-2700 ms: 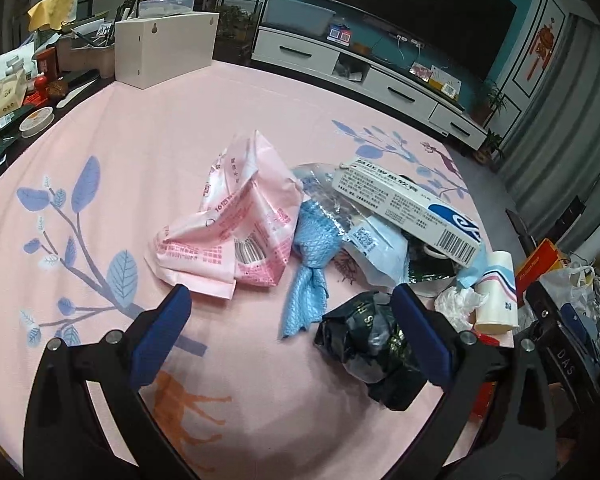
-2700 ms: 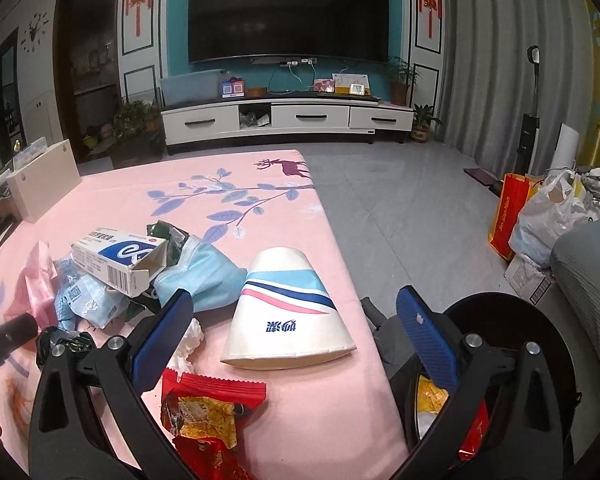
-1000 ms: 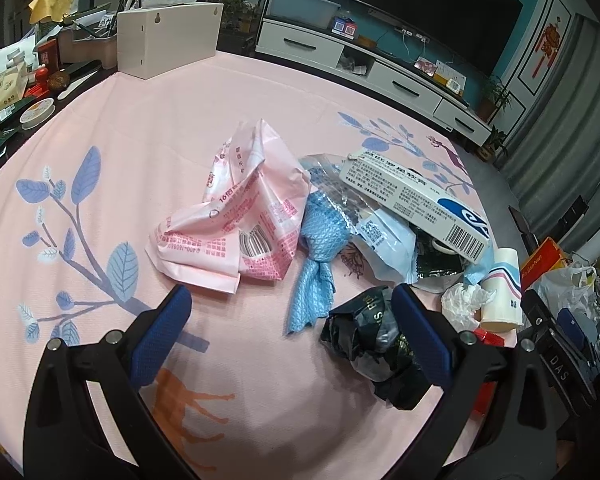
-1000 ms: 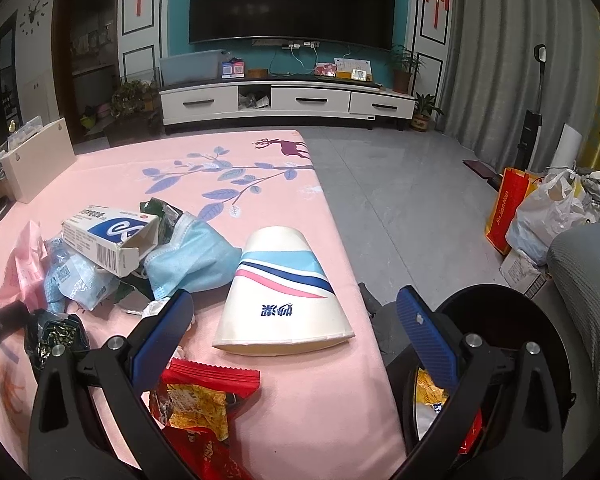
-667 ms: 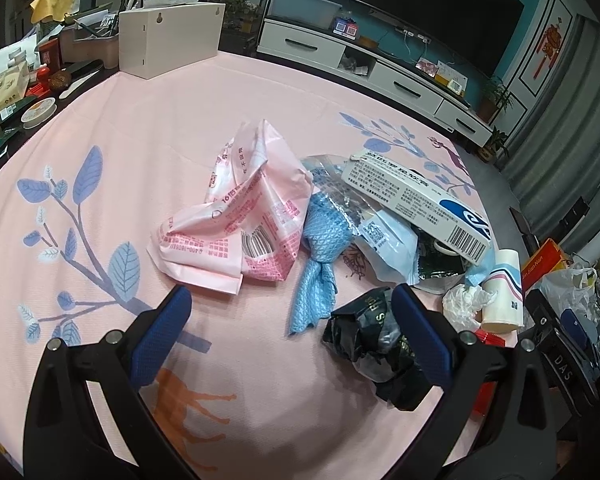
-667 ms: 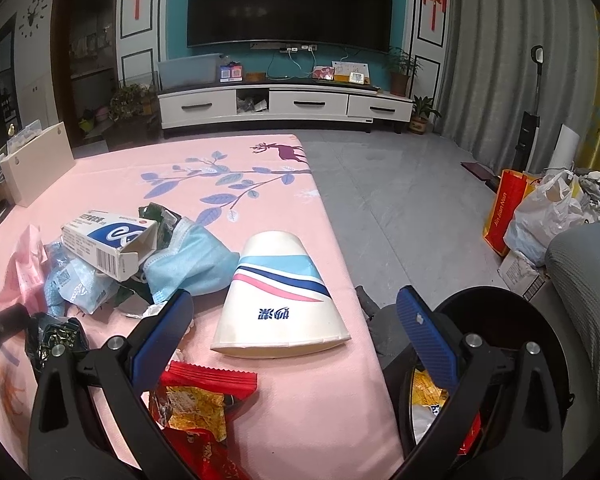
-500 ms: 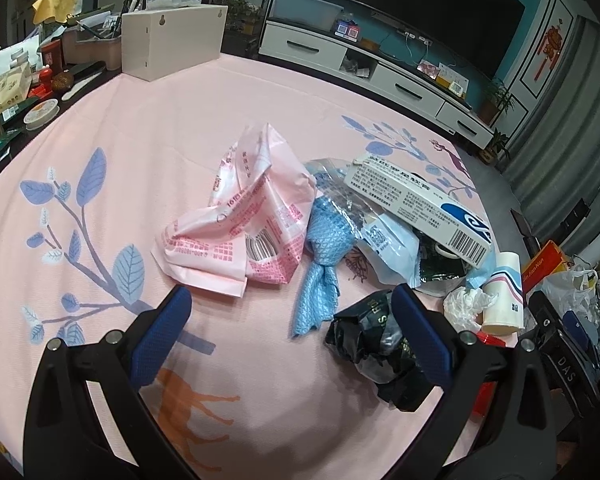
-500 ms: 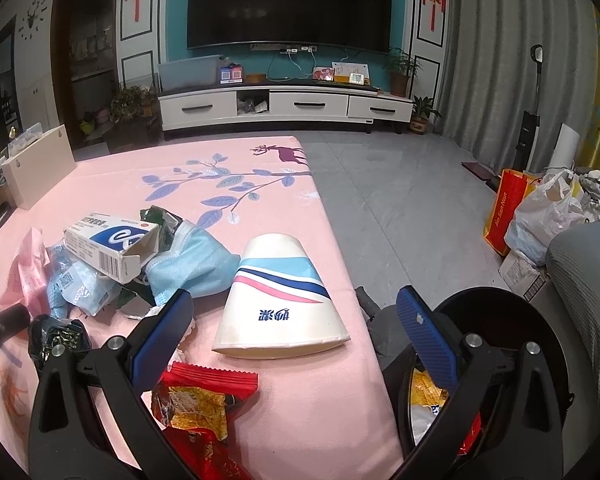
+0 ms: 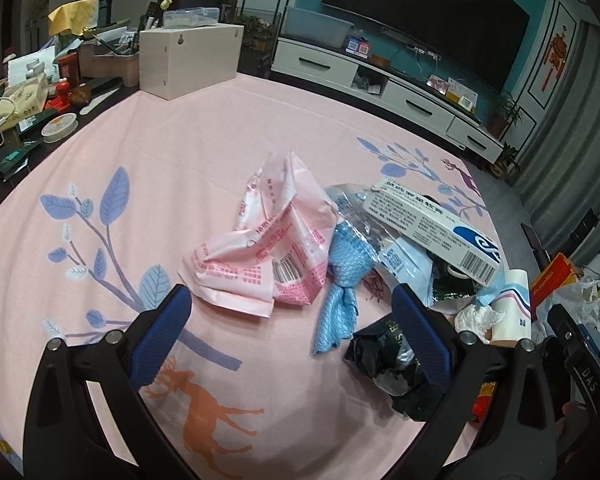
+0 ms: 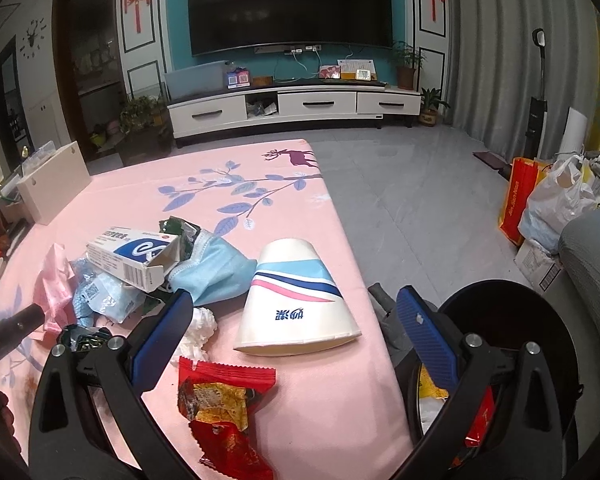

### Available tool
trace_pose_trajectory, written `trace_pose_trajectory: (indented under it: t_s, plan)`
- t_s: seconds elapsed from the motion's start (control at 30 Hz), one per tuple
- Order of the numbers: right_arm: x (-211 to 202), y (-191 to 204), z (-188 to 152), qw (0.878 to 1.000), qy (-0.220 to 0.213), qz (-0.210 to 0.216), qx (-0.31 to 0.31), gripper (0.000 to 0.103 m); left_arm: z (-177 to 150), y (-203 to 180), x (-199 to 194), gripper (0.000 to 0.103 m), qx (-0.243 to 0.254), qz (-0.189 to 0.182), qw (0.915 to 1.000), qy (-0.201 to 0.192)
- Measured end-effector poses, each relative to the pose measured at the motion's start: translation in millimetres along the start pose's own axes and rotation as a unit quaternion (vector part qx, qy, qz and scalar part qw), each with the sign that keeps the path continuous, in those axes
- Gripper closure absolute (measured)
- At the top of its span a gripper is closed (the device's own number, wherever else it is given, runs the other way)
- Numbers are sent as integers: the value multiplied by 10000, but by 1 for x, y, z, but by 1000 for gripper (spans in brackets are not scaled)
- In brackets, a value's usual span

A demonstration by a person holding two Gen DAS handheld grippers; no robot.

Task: Collect trash
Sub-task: 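Move both tools back over the table toward the remaining trash, then grasp the pink paper bag with the left tool while the right tool grasps the white paper cup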

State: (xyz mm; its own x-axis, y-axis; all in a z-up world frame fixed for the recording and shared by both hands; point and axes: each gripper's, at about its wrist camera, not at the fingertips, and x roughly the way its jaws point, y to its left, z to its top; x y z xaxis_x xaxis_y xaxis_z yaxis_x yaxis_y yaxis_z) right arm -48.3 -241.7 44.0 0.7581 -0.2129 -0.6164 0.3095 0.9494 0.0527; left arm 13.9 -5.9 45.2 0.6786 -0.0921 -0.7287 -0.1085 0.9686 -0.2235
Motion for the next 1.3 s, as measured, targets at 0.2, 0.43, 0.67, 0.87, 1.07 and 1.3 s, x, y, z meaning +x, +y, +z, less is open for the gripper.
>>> trace_pose_trajectory:
  t_s: [0.2, 0.43, 0.67, 0.87, 1.07, 1.3]
  plan:
    - [0, -3, 1, 9999, 79, 97, 84, 4, 3, 6, -6, 3, -53, 82, 9998, -171]
    - [-1, -6, 2, 9997, 132, 171, 142, 4, 4, 10, -7, 3, -141, 99, 9997, -187]
    - [-1, -6, 3, 9995, 192, 200, 127, 4, 5, 10, -5, 3, -52, 146, 9998, -156]
    - [-7, -8, 5, 9987, 240, 417, 194, 4, 9, 19, -7, 3, -175, 187, 9995, -203]
    - [-4, -7, 4, 9978, 360, 540, 162, 4, 15, 36, 1, 3, -470, 151, 9988, -15]
    - [-2, -5, 2, 9974, 432, 569, 119, 4, 17, 35, 29, 3, -708, -424, 9949, 587]
